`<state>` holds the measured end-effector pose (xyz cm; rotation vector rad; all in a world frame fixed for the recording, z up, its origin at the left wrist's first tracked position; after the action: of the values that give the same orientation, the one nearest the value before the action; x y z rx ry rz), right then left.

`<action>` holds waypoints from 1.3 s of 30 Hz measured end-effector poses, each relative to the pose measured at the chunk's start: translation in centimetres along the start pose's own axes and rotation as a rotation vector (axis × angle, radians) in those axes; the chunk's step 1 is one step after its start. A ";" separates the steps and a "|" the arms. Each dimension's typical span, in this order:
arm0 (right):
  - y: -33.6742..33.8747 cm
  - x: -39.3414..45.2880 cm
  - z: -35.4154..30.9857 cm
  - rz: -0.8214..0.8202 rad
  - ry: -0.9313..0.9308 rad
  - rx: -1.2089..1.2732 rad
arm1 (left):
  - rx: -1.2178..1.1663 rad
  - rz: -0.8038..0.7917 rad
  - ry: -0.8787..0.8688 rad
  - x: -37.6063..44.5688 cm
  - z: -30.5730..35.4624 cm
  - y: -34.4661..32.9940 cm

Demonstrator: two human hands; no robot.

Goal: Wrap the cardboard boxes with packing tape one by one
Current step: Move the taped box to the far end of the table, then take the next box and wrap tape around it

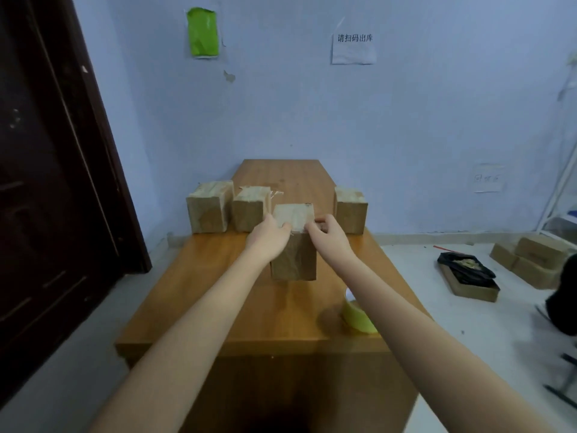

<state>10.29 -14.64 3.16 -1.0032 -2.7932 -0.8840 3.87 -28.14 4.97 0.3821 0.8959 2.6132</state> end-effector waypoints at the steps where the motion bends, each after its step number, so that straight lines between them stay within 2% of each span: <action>1: 0.0 -1.7 0.1 -0.001 0.004 0.038 | -0.022 0.000 -0.003 -1.5 -0.5 0.2; 9: -0.8 -10.7 0.3 -0.013 0.049 0.128 | -0.212 0.037 -0.030 -9.6 -3.9 0.7; 13: -0.5 -12.2 -1.4 0.017 0.140 0.024 | -0.560 -0.032 0.113 -10.7 -6.8 -0.2; 15: -0.7 -12.9 -2.5 -0.022 0.212 -0.053 | -0.742 -0.070 0.186 -11.3 -8.1 -0.9; 19: -2.0 -14.4 -4.1 -0.117 0.380 -0.272 | -0.892 -0.073 0.259 -12.4 -10.6 -1.8; 22: -2.5 -15.1 -4.7 -0.130 0.463 -0.354 | -0.865 -0.039 0.236 -12.7 -11.8 -1.5; 25: -2.9 -15.2 -5.1 -0.119 0.505 -0.371 | -0.663 0.011 0.127 -12.3 -12.1 -0.2; 28: -3.4 -15.1 -5.3 -0.103 0.541 -0.389 | -0.565 0.020 0.070 -12.0 -12.7 0.3; 34: -5.4 -16.1 -5.8 -0.109 0.703 -0.478 | -0.553 0.044 0.010 -12.6 -14.0 1.0; 39: -5.3 -17.5 -6.1 0.024 0.874 -0.526 | -0.576 0.152 -0.154 -13.7 -12.7 3.8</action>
<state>20.00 -31.22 1.69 -0.4714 -1.8467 -1.6081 10.75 -43.36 -4.26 0.4918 0.0466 2.7758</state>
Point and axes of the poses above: each hand's wrist, its own x-axis towards the middle knuckle, its own y-axis out of the back of the hand, z = x × y, the point moved 10 cm from there along x, towards the middle knuckle, and after that the axes turned 7 degrees about -x, right-handed, at the moved point
